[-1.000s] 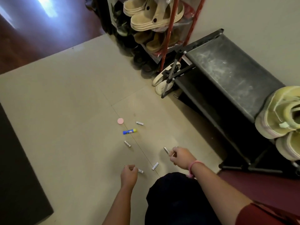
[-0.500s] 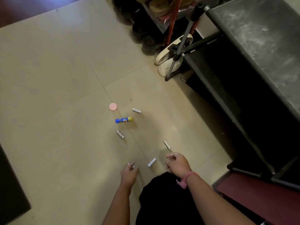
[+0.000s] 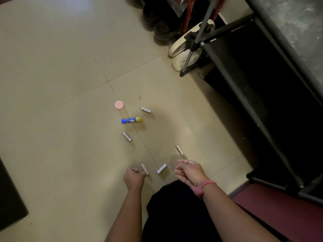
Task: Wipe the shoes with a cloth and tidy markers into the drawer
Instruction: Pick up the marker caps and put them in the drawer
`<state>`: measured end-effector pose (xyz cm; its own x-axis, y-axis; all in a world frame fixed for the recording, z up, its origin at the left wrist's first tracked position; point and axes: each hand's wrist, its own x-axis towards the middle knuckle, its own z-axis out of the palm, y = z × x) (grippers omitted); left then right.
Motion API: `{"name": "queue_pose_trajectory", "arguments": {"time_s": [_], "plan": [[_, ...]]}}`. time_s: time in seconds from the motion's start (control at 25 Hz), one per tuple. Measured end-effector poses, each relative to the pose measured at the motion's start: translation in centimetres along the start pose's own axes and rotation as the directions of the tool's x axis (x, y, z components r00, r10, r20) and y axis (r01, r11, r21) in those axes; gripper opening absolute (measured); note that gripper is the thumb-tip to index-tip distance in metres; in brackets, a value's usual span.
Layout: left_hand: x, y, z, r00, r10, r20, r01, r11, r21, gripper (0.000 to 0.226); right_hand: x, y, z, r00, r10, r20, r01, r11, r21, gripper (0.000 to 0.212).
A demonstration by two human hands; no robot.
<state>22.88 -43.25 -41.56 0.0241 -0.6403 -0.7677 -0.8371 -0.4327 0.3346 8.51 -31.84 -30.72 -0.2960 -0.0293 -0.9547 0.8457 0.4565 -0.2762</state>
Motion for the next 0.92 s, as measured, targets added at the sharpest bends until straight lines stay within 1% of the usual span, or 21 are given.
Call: {"name": "queue_pose_trajectory", "arguments": {"time_s": [0.12,0.2,0.24,0.28,0.32,0.36,0.4,0.44,0.48,0.52,0.6,0.64,0.68,0.72,0.84,0.92], "plan": [[0.3,0.0,-0.6,1.0,0.001,0.008,-0.002,0.999,0.044,0.027,-0.3,0.3,0.0,1.0,0.02,-0.013,-0.021,0.999,-0.041,0.014],[0.3,0.3,-0.4,0.999,0.04,0.026,-0.04,0.999,0.001,0.037,-0.4,0.5,-0.2,0.999,0.019,-0.039,-0.021,0.999,-0.047,0.014],[0.1,0.7,-0.1,0.994,0.103,0.048,-0.103,0.995,-0.005,0.045,-0.3,0.4,-0.3,0.999,0.017,-0.044,-0.018,0.999,-0.037,0.014],[-0.1,1.2,0.4,0.973,0.217,0.083,-0.221,0.975,0.035,0.052,-0.3,0.3,-0.4,0.999,0.015,-0.038,-0.016,0.999,-0.028,0.013],[-0.4,1.8,1.2,0.924,0.35,0.153,-0.369,0.922,0.119,0.058,-0.4,0.2,-0.4,0.999,0.015,-0.029,-0.016,1.0,-0.022,0.012],[-0.7,2.6,2.1,0.847,0.469,0.252,-0.523,0.819,0.233,0.06,-0.4,-0.1,-0.4,1.0,0.014,-0.025,-0.014,1.0,-0.012,0.012],[-1.1,3.6,3.0,0.755,0.548,0.36,-0.654,0.669,0.353,0.061,-0.3,-0.4,-0.5,0.999,0.014,-0.033,-0.014,1.0,0.0,0.012],[-1.4,4.4,4.0,0.674,0.574,0.465,-0.739,0.51,0.441,0.062,-0.2,-0.7,-0.7,0.999,0.017,-0.049,-0.016,1.0,0.006,0.011],[-1.6,5.1,4.9,0.61,0.567,0.554,-0.789,0.368,0.492,0.065,0.0,-0.9,-0.8,0.997,0.026,-0.071,-0.026,1.0,0.004,0.011],[-1.8,5.5,5.8,0.56,0.543,0.626,-0.819,0.25,0.516,0.067,0.1,-1.1,-1.0,0.995,0.04,-0.094,-0.04,0.999,0.005,0.01],[-2.1,5.8,7.2,0.491,0.48,0.727,-0.846,0.062,0.53,0.068,0.3,-1.3,-1.4,0.986,0.064,-0.151,-0.059,0.998,0.038,0.01],[-2.1,6.1,7.6,0.468,0.463,0.753,-0.843,-0.022,0.538,0.065,0.4,-1.4,-1.3,0.982,0.071,-0.173,-0.06,0.996,0.068,0.009],[-2.1,6.5,8.2,0.456,0.456,0.764,-0.834,-0.081,0.546,0.061,0.5,-1.5,-1.5,0.98,0.077,-0.183,-0.06,0.994,0.095,0.009],[-2.2,6.9,9.0,0.45,0.464,0.763,-0.827,-0.105,0.552,0.058,0.8,-1.6,-1.8,0.98,0.079,-0.183,-0.059,0.992,0.112,0.01],[-2.4,7.9,9.6,0.442,0.49,0.751,-0.825,-0.106,0.555,0.053,1.0,-1.8,-1.8,0.978,0.098,-0.182,-0.07,0.985,0.156,0.008],[-2.4,8.3,9.7,0.44,0.504,0.744,-0.835,-0.076,0.545,0.053,1.1,-1.8,-2.0,0.975,0.11,-0.194,-0.072,0.979,0.189,0.004]]}}
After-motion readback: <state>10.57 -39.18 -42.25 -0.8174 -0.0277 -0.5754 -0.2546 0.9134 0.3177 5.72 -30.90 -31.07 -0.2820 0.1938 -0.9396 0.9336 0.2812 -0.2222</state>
